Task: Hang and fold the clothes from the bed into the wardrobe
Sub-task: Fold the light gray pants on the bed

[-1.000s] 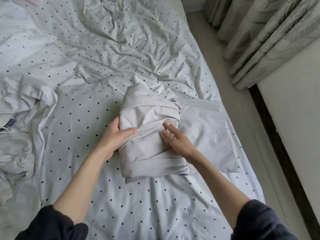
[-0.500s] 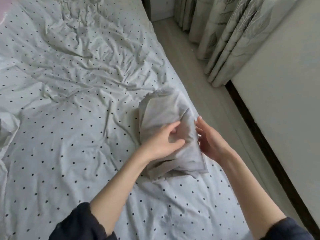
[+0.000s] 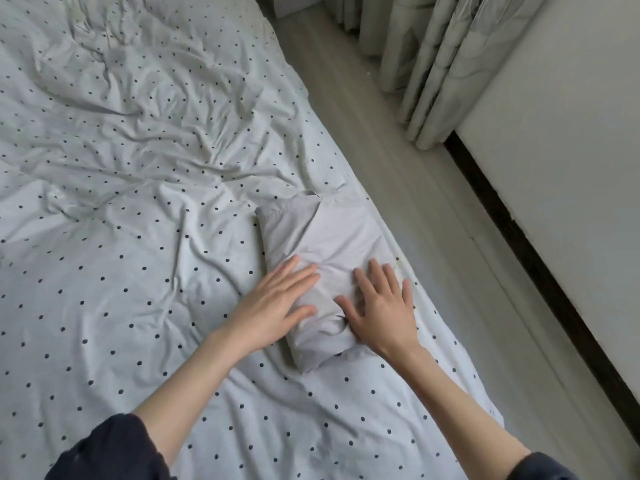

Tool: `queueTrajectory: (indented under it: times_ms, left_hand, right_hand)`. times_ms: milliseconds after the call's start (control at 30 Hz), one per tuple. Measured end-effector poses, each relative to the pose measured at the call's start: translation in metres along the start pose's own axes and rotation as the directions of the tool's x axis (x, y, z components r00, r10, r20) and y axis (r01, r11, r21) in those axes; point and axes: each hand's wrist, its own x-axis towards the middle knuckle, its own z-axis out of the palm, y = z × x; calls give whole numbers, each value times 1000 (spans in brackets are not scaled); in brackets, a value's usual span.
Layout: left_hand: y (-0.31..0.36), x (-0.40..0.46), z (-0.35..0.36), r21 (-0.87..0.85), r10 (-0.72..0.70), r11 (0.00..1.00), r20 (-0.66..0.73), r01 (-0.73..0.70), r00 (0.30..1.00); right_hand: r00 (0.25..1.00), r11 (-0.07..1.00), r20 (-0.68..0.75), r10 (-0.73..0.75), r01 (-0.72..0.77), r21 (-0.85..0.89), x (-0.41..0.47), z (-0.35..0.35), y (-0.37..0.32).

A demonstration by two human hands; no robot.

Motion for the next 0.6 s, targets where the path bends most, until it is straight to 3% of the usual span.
queueTrajectory:
  times_ms: [133,233,367,433,500,567,600]
  left_hand:
    - [-16,24,-4,185,-142,976,134,116,981]
    - [-19,41,14,275,-177,955,213,115,961]
    - [-31,35,55,314,-216,937,174,154,961]
    - [-28,33,56,321,-232,932,169,169,958]
    - [-26,29,51,262,-184,955,145,142,972]
    - [-24,30,36,-9,-102,995,30,103,994]
    - [-23,30,26,-183,-98,980,-74,83,992]
  right_hand:
    - [976,998,214,47,-36,-56,-8,27,1]
    - [960,997,271,71,-58,-55,-2,46,13]
    - [928,986,342,147,-110,-125,1,62,13]
    - [924,989,365,114,-71,-128,-1,62,13]
    - [927,999,371,53,-53,-12,-3,56,19]
    - [953,978,301,27,-88,190,0,33,28]
    - [983,953,182,39,-92,288,-1,26,34]
